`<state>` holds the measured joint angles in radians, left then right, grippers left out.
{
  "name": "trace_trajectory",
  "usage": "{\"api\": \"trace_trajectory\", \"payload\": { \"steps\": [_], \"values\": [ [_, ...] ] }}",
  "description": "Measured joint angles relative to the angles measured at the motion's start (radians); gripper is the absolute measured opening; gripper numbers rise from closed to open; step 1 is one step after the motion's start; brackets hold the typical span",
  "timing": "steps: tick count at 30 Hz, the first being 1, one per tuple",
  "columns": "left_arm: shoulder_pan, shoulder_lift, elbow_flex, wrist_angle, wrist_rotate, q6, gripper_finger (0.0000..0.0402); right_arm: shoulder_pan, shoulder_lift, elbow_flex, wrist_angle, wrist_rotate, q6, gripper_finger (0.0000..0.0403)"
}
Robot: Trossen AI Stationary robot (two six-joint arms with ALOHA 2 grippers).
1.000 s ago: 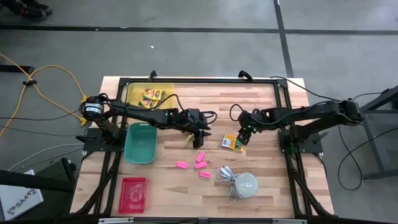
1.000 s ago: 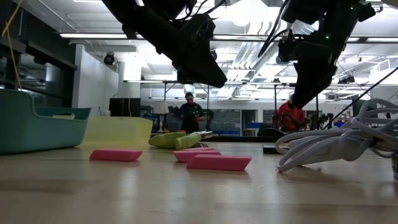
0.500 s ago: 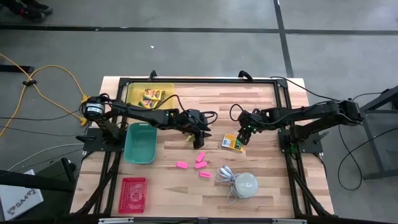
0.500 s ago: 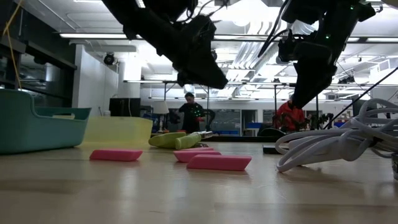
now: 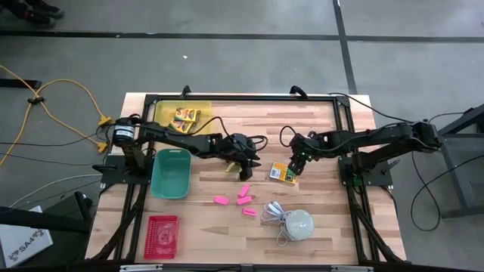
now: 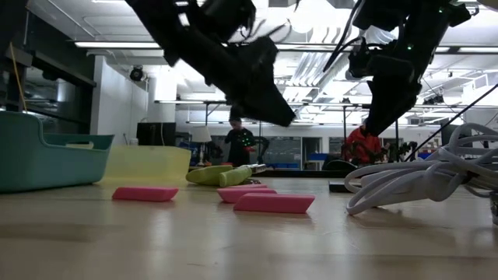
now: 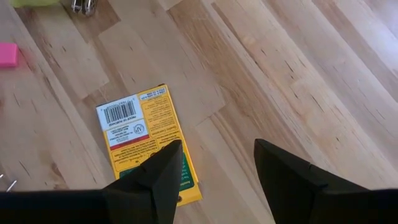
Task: Pick & Place School Supplies
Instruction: Put the yellow crayon box into the yellow bin
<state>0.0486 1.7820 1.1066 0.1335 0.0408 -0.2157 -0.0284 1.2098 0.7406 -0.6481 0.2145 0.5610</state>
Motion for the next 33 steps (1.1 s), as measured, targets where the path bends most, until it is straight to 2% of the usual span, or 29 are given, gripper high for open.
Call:
{"api": "trace_trajectory", "payload": {
  "steps": [4,10,17,20,33],
  "values": [
    [0.019,0.054,0.036,0.007,0.064,0.004,0.0117,0.000,0.000,0.000,-0.007,0.004,0.000,0.0190],
    [0.023,0.082,0.059,0.009,0.066,0.028,0.0117,0.000,0.000,-0.009,-0.066,0.005,0.027,0.0190],
    [0.023,0.082,0.060,0.012,0.067,0.028,0.0117,0.000,0.000,-0.115,-0.074,-0.086,0.116,0.0190],
    [0.023,0.082,0.060,0.011,0.067,0.027,0.0117,0.000,0.000,-0.150,-0.059,-0.077,0.166,0.0190],
    [0.021,0.081,0.060,0.046,0.067,0.046,0.0117,0.000,-0.093,-0.154,-0.043,-0.146,0.226,0.0190]
  ]
}}
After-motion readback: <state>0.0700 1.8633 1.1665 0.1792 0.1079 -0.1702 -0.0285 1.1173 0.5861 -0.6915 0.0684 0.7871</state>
